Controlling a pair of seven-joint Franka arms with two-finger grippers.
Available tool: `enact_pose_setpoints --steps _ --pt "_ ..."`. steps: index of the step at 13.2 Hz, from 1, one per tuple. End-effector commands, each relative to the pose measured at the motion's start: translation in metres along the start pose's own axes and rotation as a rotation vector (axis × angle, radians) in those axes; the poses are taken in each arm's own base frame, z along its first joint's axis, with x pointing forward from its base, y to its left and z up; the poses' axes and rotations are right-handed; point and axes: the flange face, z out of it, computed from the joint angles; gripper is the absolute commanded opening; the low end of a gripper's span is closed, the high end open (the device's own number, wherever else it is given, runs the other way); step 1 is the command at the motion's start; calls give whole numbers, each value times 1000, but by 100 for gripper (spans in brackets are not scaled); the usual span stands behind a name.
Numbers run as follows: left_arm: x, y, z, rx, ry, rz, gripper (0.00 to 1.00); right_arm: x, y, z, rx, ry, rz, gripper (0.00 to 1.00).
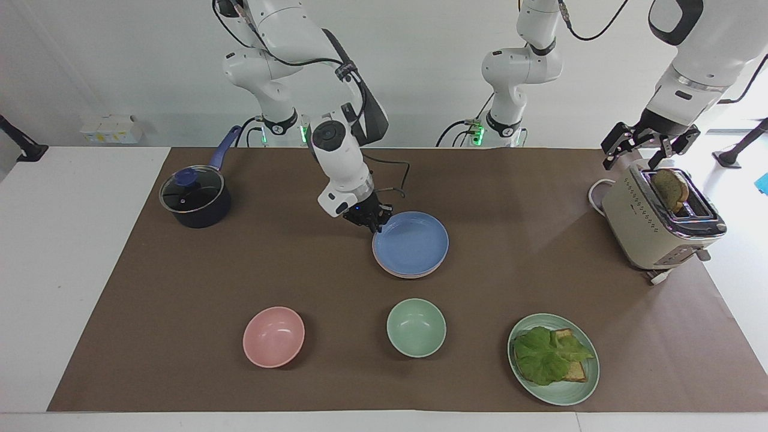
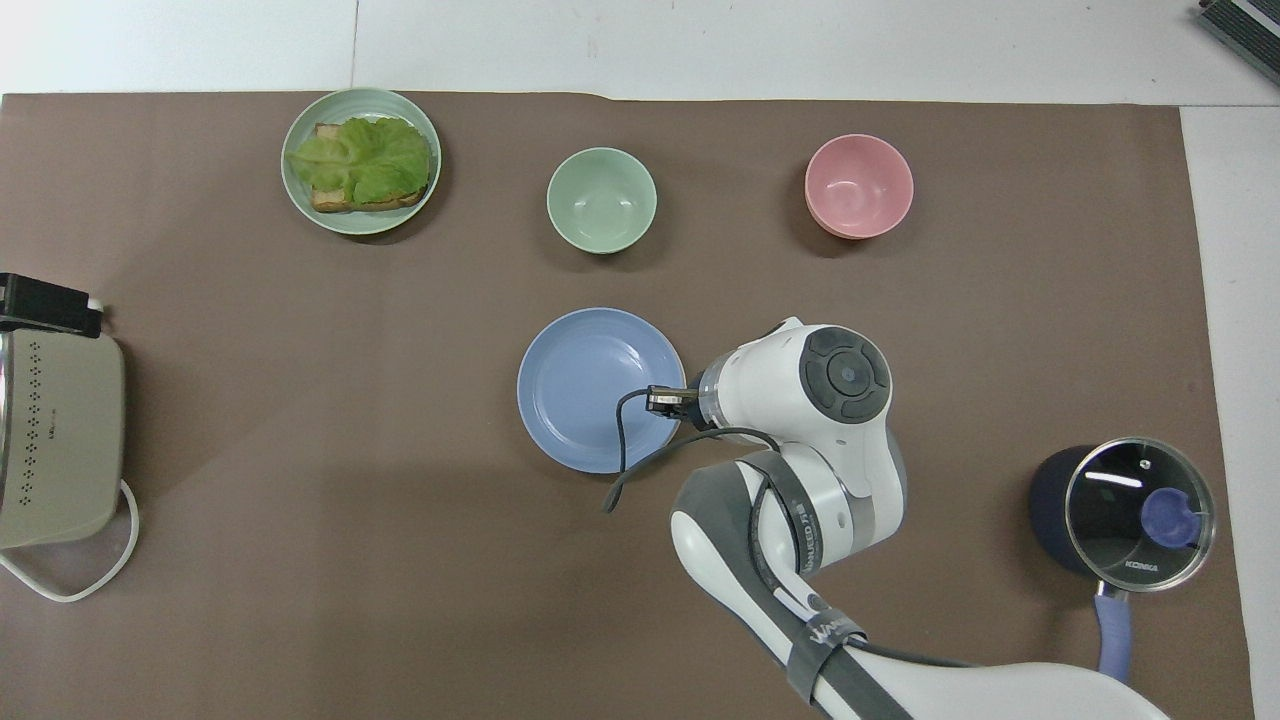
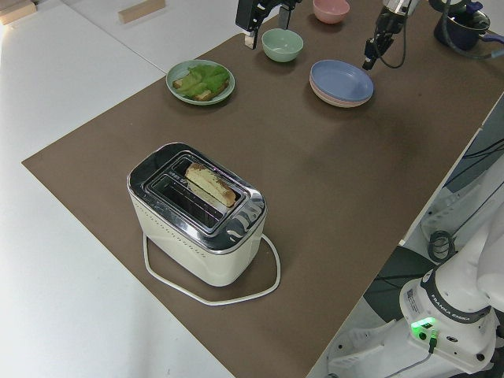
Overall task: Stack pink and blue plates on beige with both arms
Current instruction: 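Release the blue plate and withdraw the right gripper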
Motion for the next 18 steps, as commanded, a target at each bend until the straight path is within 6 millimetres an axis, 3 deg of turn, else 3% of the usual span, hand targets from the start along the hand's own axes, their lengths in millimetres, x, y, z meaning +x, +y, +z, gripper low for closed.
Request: enact_pose_setpoints --steps 1,3,6,9,11,14,18 --pt "-8 -1 -2 13 4 6 100 11 7 -39 3 30 21 92" --pt "-8 -1 -2 13 4 6 100 26 37 -86 -3 74 60 100" --pt "-8 -1 -2 13 4 6 100 45 99 -152 -115 169 65 100" --pt "-8 -1 -2 13 4 6 100 46 151 -213 -136 186 137 100" --pt "-8 -1 -2 13 4 6 100 40 175 -256 -157 155 159 100" --pt "-8 -1 -2 13 4 6 100 48 191 -324 -265 133 93 100" --pt "-8 -1 -2 13 4 6 100 61 190 -363 -301 99 62 100"
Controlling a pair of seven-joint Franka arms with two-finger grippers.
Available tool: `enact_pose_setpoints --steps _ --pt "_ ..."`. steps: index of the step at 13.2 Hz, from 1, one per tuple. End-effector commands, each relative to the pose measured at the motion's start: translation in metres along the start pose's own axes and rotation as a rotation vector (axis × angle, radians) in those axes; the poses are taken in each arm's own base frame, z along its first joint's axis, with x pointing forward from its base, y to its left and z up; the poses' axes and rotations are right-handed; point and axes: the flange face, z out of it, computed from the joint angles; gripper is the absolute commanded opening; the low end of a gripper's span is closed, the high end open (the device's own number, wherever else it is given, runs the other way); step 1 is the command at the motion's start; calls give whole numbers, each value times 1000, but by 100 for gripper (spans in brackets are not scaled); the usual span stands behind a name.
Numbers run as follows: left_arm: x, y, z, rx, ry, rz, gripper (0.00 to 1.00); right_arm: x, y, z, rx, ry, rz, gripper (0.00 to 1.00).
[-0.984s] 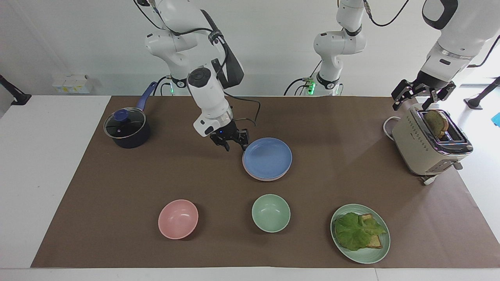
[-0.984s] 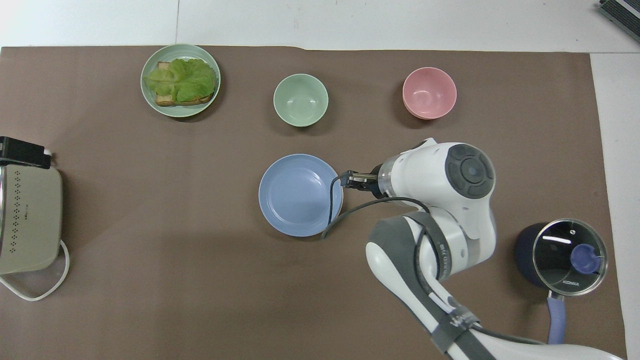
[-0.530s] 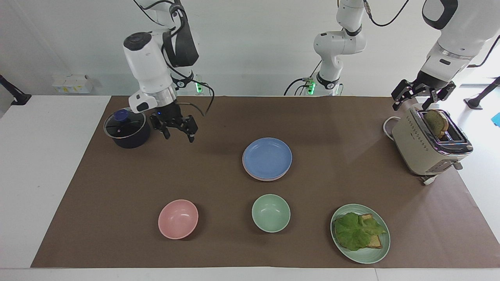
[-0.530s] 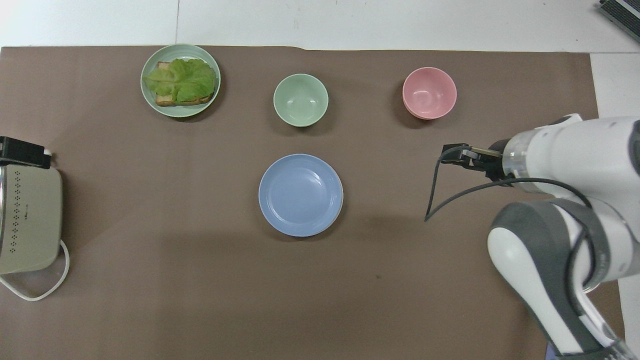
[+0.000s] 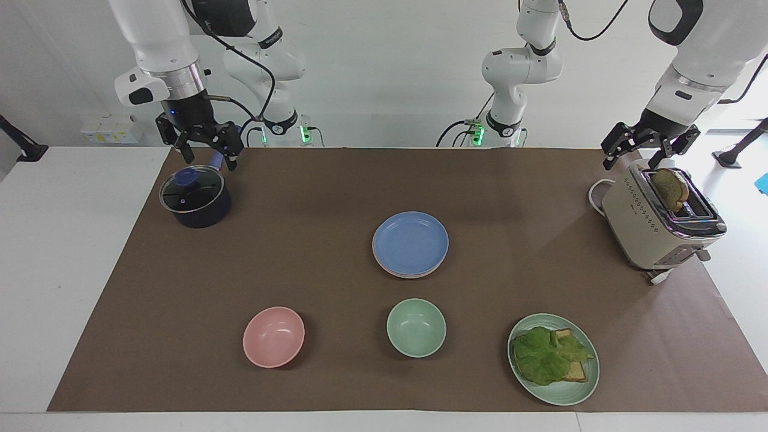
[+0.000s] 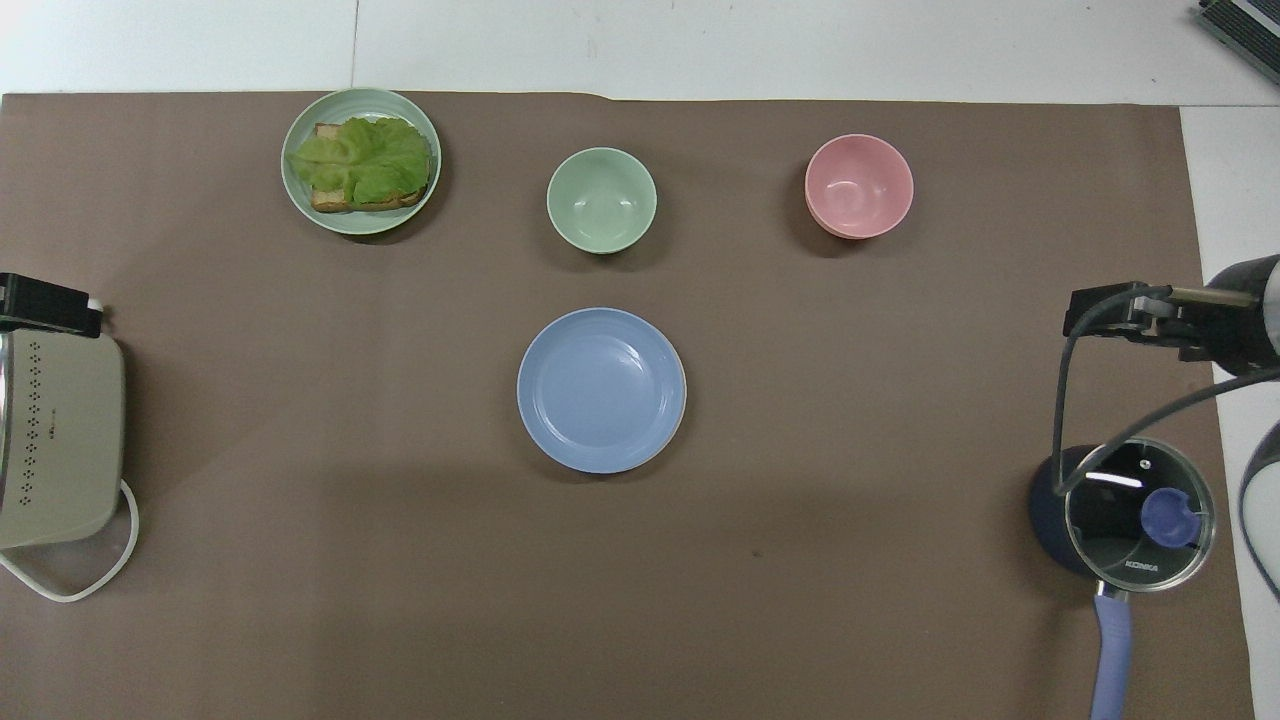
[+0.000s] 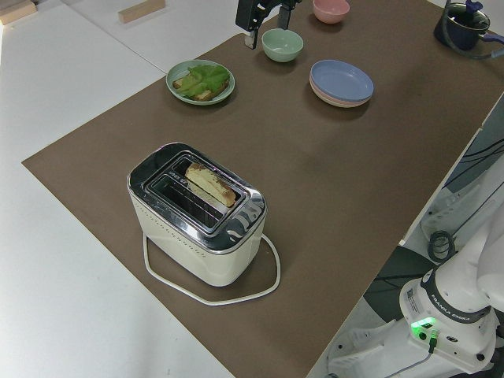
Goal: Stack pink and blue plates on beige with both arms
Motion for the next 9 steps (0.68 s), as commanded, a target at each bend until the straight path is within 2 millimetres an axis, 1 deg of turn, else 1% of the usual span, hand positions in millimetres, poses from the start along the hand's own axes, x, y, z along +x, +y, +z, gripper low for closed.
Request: enact_pose_setpoints --steps 1,2,3,5,6,9 --pt "-8 -1 -2 13 4 6 100 27 3 -13 -37 -41 -21 100" --pt "-8 -1 -2 13 4 6 100 33 3 -19 -36 -46 -19 100" --pt "-8 -1 -2 13 4 6 100 36 4 -21 -38 -60 -16 100" --pt "-8 -1 -2 13 4 6 100 38 13 -20 -35 -63 -18 100" --pt "-8 -1 -2 13 4 6 100 35 11 -22 -34 -67 -39 100" --pt "-8 -1 -2 13 4 6 100 14 13 -13 -46 -138 -93 100"
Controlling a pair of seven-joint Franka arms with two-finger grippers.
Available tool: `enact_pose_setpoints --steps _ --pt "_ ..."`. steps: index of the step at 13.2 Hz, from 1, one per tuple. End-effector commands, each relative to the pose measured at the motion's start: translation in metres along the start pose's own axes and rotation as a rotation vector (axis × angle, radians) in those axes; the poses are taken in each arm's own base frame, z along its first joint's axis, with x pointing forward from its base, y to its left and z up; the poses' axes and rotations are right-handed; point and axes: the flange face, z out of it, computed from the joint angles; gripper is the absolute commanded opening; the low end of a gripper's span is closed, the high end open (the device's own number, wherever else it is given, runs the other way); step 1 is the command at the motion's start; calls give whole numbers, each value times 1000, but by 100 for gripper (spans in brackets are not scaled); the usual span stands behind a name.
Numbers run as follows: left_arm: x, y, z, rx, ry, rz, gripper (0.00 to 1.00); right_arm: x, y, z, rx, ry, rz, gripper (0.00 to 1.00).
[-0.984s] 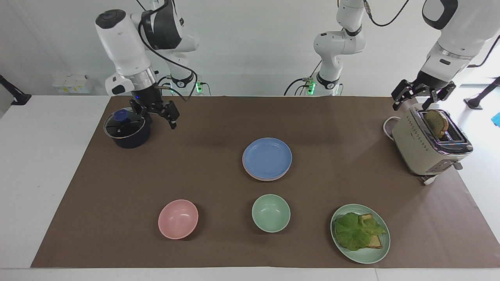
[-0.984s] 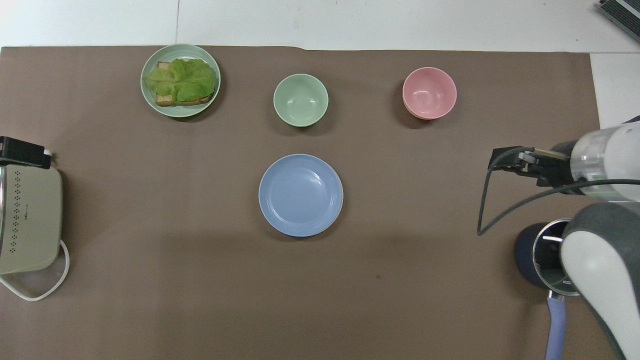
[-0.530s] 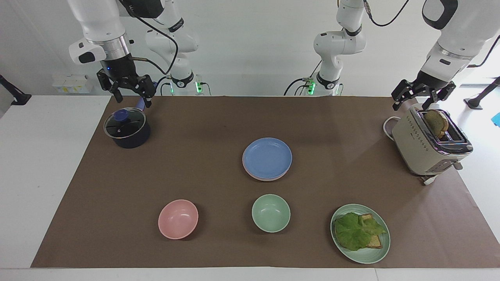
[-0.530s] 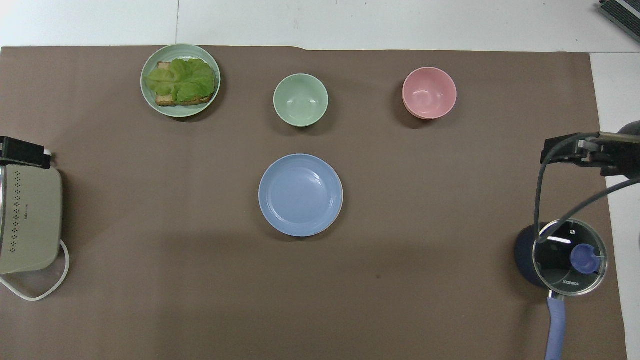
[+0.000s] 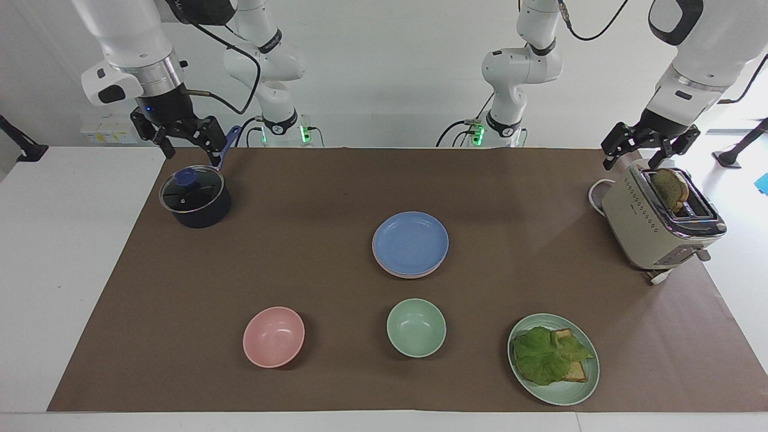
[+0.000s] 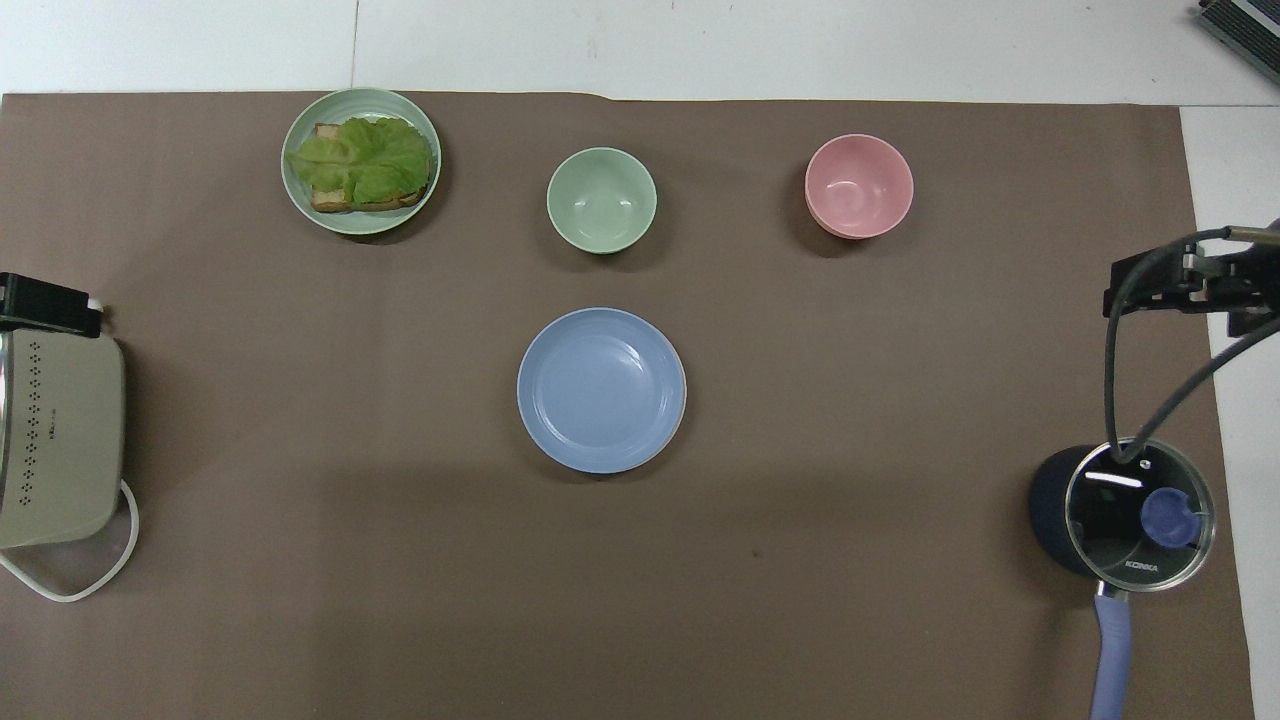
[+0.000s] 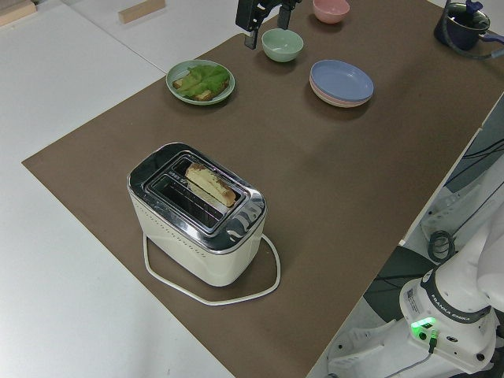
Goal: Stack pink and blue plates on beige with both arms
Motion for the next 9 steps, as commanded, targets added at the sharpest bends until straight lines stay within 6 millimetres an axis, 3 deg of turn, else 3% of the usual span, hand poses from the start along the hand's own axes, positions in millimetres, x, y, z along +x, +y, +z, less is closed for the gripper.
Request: enact_pose_setpoints --steps 1,9 --pt "-8 -1 -2 13 4 6 100 -16 4 4 -22 -26 -40 100" --pt "-8 -1 -2 13 4 6 100 -17 -1 5 -8 -26 -52 100"
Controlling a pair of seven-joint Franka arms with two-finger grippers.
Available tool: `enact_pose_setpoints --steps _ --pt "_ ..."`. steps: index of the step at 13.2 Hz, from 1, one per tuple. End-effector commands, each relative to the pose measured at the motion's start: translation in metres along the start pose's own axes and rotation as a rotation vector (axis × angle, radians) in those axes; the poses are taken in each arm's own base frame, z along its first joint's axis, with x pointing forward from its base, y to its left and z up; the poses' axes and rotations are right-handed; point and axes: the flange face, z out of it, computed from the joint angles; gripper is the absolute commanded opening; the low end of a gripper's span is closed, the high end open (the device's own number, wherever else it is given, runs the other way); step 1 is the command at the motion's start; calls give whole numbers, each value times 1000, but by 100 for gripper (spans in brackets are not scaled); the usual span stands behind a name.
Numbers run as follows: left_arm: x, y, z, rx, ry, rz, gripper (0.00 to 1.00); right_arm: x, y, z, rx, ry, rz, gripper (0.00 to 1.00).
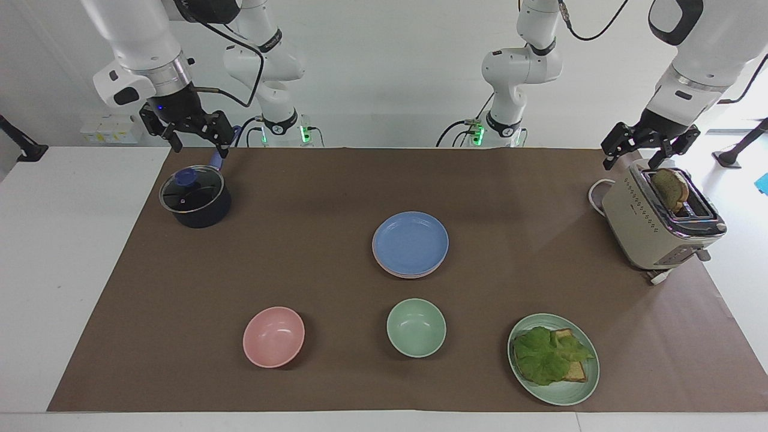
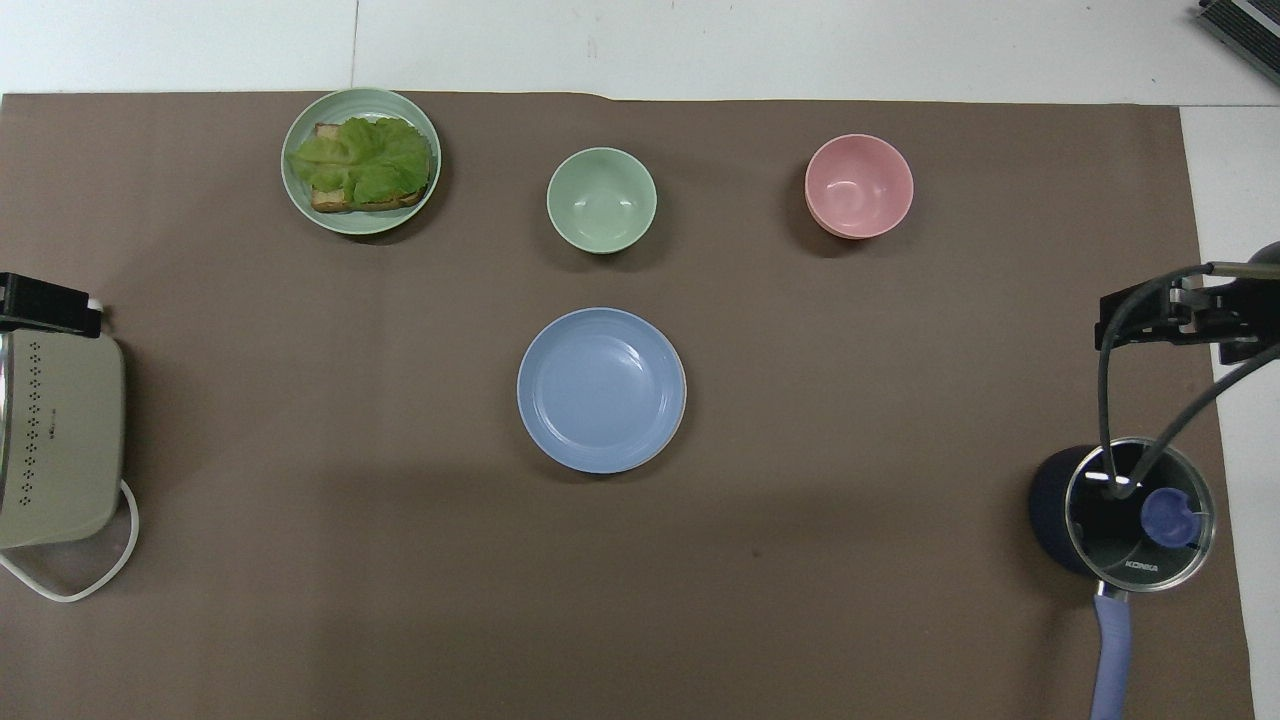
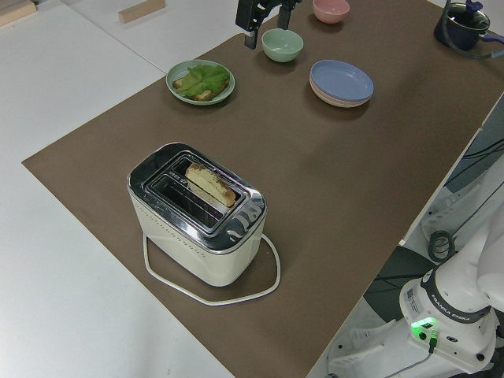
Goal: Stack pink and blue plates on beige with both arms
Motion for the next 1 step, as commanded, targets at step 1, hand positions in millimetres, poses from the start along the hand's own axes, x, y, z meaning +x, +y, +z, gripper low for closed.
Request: enact_pose_setpoints --steps 1 --pt "-8 -1 -2 13 4 6 100 -6 3 0 -1 5 -24 100"
